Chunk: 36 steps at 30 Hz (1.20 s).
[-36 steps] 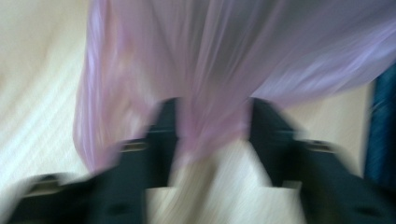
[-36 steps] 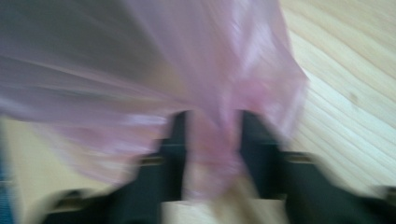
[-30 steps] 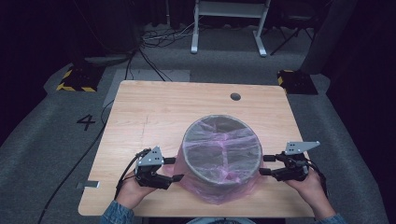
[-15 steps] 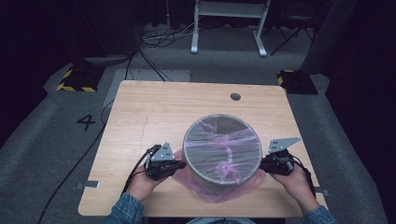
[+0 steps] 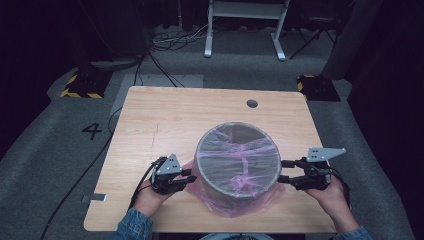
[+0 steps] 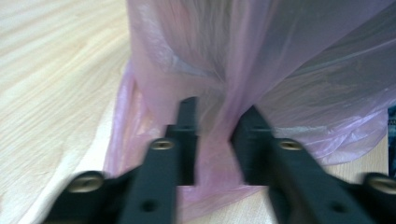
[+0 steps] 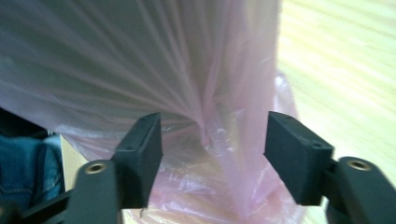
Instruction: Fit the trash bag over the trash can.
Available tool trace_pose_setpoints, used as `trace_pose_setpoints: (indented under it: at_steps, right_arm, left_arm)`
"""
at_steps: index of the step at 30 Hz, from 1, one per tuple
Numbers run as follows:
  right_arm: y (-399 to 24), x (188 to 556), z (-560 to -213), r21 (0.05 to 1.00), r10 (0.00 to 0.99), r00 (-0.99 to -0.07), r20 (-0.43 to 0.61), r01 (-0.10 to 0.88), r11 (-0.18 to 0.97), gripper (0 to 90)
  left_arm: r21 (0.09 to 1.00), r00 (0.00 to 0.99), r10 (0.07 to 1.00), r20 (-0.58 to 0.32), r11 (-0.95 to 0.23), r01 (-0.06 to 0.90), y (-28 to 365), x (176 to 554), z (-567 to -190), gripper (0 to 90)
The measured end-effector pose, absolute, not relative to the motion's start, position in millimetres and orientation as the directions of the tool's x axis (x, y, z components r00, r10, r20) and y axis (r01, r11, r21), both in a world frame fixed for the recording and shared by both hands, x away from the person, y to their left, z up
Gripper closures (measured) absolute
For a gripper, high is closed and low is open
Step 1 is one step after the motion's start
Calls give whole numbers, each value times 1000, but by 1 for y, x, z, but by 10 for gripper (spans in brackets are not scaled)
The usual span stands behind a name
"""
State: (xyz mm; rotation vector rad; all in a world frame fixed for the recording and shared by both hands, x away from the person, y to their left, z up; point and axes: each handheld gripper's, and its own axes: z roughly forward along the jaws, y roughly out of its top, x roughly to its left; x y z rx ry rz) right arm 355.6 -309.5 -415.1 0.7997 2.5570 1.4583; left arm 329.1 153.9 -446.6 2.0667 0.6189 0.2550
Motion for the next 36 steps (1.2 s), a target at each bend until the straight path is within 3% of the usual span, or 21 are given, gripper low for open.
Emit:
trace_pose_setpoints:
  at_steps: [2,4,8,10,13,22,30,31,33,34,36]
  right_arm:
    - [-314,353,-408,829,507,-847,160,394,396,337]
    - [-316,349,-403,833,519,-844,136,380,401,350]
    - [-320,343,-397,826,547,-804,232,460,326,350]
    - [-317,339,-389,837,561,-815,144,403,371,264]
    - [-311,334,-378,839,598,-796,90,384,385,146]
    - [-299,331,-348,821,590,-796,135,424,384,141]
    - [-289,336,-315,855,595,-802,54,344,388,150]
    - [-286,338,-310,859,593,-805,24,320,400,159]
    - [-282,339,-304,855,567,-823,5,298,424,303]
    - [-280,340,-303,842,557,-830,39,328,429,325]
    - [-274,343,-300,814,582,-805,118,414,408,208]
  left_arm:
    - [842,844,533,-55,-430,327,158,326,-445,422]
    - [850,838,542,-62,-412,329,165,322,-443,380]
    - [860,821,567,-60,-388,331,179,314,-441,366]
    - [860,807,588,-54,-383,337,187,311,-441,363]
    - [847,768,638,-58,-376,376,199,310,-447,363]
    - [792,683,730,-37,-395,465,219,316,-467,372]
    - [762,637,770,-35,-392,516,230,321,-479,374]
    - [760,632,774,-35,-390,520,231,322,-481,374]
    - [754,626,778,-48,-383,534,232,323,-483,377]
    - [751,627,778,-43,-388,534,233,324,-484,378]
    - [749,624,781,-36,-393,534,233,324,-486,379]
